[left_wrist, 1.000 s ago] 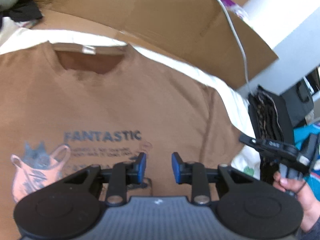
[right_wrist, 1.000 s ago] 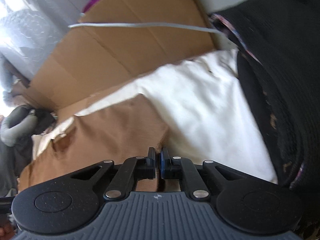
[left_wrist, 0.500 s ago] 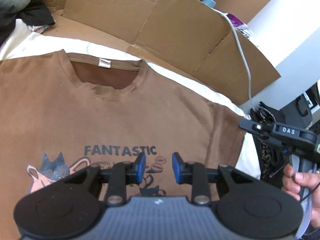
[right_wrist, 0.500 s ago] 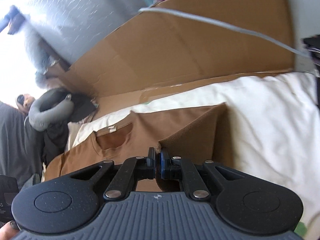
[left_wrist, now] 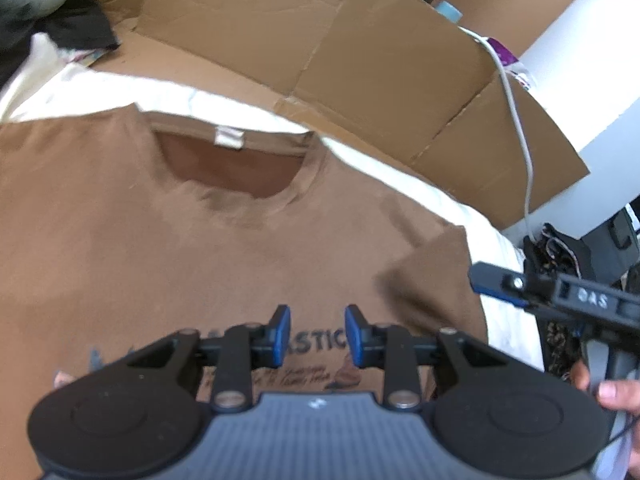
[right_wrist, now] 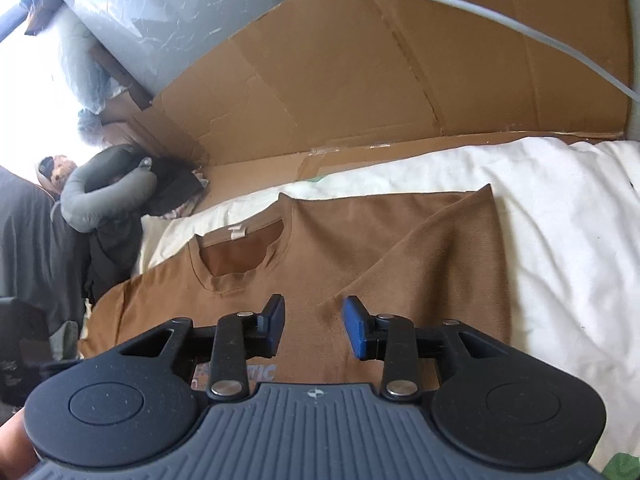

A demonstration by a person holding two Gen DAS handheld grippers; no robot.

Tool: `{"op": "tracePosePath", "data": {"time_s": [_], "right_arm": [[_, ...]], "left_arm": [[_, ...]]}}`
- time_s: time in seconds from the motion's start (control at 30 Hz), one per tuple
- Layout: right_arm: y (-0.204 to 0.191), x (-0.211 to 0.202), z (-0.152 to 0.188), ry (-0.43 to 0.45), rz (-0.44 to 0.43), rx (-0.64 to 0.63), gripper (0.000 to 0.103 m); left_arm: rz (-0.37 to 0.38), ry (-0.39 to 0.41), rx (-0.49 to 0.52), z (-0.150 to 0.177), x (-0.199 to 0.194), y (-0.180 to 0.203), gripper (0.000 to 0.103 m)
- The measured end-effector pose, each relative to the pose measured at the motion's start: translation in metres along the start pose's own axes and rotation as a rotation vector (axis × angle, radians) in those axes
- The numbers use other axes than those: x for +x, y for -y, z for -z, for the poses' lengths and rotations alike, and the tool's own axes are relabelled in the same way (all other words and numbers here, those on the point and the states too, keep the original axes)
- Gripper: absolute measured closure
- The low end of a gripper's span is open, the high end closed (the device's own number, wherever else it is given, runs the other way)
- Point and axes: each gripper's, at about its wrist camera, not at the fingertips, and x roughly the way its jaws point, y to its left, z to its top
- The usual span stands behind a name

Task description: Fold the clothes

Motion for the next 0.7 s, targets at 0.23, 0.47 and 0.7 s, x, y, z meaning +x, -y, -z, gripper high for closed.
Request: {"op": "tracePosePath", "data": {"time_s": [0.23, 0.47, 0.7], "right_arm": [[0.024, -0.020, 0.000, 0.026, 0.036, 0.023, 0.068], [0.053, -0.037, 0.001, 0.046, 0.075, 0.057, 0.068], [0.076, -0.049, -0.003, 0.080, 0.103, 0.099, 0.068]], "left_arm": [[0.013, 0.003, 0.039, -0.018, 0.030, 0.023, 0.067], [0.021, -0.045, 0.109, -0.028, 0.065, 0.046, 0.067], [-0.003, -0.145, 0.245, -0.028, 0.097, 0.069, 0.067]]}}
